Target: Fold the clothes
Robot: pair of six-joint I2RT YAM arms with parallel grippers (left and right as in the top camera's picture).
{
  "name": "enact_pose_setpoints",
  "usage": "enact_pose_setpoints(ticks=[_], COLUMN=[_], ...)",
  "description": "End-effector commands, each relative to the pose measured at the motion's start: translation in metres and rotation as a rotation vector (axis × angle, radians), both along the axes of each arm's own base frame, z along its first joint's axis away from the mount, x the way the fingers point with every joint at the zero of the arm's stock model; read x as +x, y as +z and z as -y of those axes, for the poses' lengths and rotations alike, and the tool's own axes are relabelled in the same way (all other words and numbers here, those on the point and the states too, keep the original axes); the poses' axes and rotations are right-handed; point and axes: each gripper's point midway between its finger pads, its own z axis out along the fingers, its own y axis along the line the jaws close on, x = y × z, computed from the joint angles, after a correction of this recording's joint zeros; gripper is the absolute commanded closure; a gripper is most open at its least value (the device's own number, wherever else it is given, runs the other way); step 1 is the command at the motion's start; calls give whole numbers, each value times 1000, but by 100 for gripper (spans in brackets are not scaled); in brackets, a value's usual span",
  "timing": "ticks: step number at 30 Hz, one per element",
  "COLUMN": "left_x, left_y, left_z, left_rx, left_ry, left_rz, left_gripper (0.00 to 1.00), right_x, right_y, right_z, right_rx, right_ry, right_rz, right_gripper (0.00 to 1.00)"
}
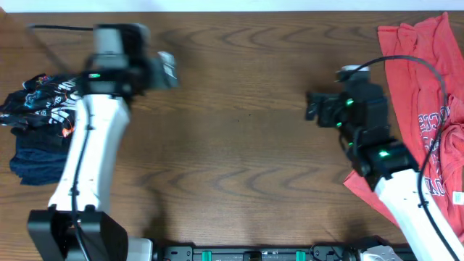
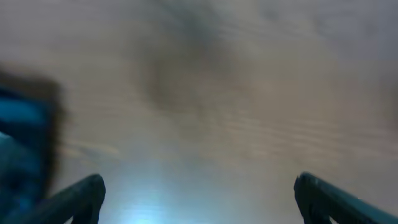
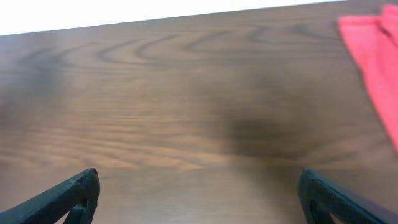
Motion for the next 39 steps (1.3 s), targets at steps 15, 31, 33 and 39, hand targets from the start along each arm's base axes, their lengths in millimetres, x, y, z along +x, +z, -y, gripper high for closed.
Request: enact_pose_setpoints(ticks=[15, 31, 33, 39], left_x=[-143, -242, -247, -253], left_y=[66, 107, 104, 94], left_z=[-9, -40, -41, -42], left_rx=[98, 59, 62, 71], left_ry=[17, 121, 120, 117], left_rz=[-11, 488, 475, 432], left_gripper=[2, 2, 2, 2], right_x=[-91, -148, -151, -162], right_y=[-2, 60, 55, 36], right_z=[44, 68, 68, 69], right_rx=[44, -31, -35, -47], right_ry=[-51, -137, -136, -133], right_rz=[-194, 155, 128, 39], right_gripper=[1, 1, 1, 1])
